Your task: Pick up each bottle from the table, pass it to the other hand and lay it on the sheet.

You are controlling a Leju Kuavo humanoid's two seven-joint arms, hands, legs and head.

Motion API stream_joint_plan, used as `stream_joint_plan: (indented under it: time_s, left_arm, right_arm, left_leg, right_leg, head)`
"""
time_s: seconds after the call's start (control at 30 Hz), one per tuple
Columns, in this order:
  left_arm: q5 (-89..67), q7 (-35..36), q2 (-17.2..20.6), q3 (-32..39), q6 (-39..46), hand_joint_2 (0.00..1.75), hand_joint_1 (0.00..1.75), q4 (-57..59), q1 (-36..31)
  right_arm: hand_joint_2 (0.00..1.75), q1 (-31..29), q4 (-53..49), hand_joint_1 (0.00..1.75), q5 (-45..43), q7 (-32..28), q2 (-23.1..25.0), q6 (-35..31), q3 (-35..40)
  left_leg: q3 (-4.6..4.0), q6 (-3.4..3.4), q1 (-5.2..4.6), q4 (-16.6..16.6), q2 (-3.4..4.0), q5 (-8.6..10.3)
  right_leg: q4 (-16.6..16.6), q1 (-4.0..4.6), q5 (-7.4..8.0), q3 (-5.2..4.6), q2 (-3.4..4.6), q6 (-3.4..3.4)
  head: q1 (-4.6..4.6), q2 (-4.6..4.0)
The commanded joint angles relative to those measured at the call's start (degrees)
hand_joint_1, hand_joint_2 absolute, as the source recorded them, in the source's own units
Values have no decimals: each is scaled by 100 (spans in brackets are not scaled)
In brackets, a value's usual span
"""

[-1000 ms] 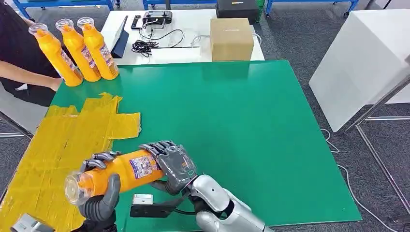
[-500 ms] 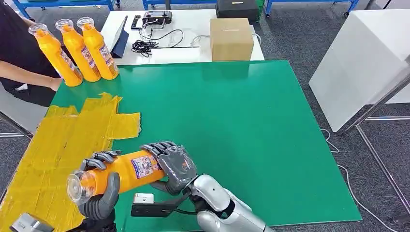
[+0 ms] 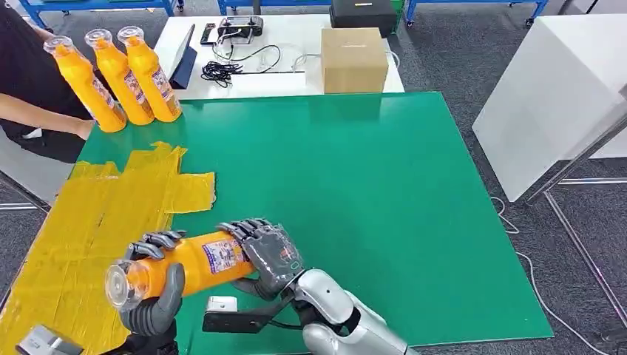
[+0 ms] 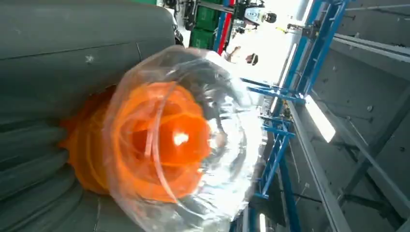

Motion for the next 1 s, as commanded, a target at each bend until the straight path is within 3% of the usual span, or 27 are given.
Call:
stream_joint_plan:
  time_s: [0.03, 0.23, 0.27, 0.3, 0.47, 0.5, 1.0]
  left_arm:
    - [80, -43, 89, -19, -3, 175, 175, 170, -39]
    - [82, -44, 100, -42, -1, 175, 175, 200, -59]
    - [82, -44, 100, -42, -1, 175, 140, 200, -59]
    - [96, -22, 117, -59, 15, 175, 0, 194, -66]
    - [148, 12, 113, -44, 46, 175, 0, 189, -57]
    - [147, 12, 114, -50, 48, 0, 0, 185, -57]
    - [-14, 236, 305, -300, -188, 0, 0, 387, -183]
  right_arm:
    - [175, 50, 153, 175, 26, -81, -256, -50, 40]
    - [175, 52, 155, 175, 25, -88, -246, -53, 23]
    - [175, 52, 155, 175, 25, -88, -246, -53, 23]
    - [175, 68, 154, 175, 26, -90, -235, -43, 3]
    - [175, 79, 166, 175, 31, -95, -233, -34, -12]
    - [175, 83, 160, 175, 31, -100, -234, -37, -15]
    - [175, 76, 107, 175, -34, -187, -192, -137, -197]
  left_leg:
    - [11, -3, 3, -6, -3, -1]
    - [10, -4, 3, -7, -4, 1]
    - [7, -2, 2, -5, -4, 1]
    - [12, -4, 4, -6, -2, 0]
    - [11, -4, 4, -7, -4, 0]
    - [7, -3, 2, -6, -2, 0]
    - [8, -3, 0, -5, -3, 1]
  right_leg:
    - [-11, 3, 0, 15, -6, 1]
    - [-11, 2, 0, 14, -8, 1]
    - [-8, 1, 1, 10, -6, 1]
    - [-12, 4, 1, 16, -6, 2]
    - [-12, 3, 0, 16, -7, 2]
    - [-9, 2, 1, 11, -4, 1]
    - [-7, 0, 0, 10, -6, 1]
  head:
    - [2, 0]
    - [2, 0]
    - [2, 0]
    - [0, 0]
    - [0, 0]
    - [2, 0]
    - [0, 0]
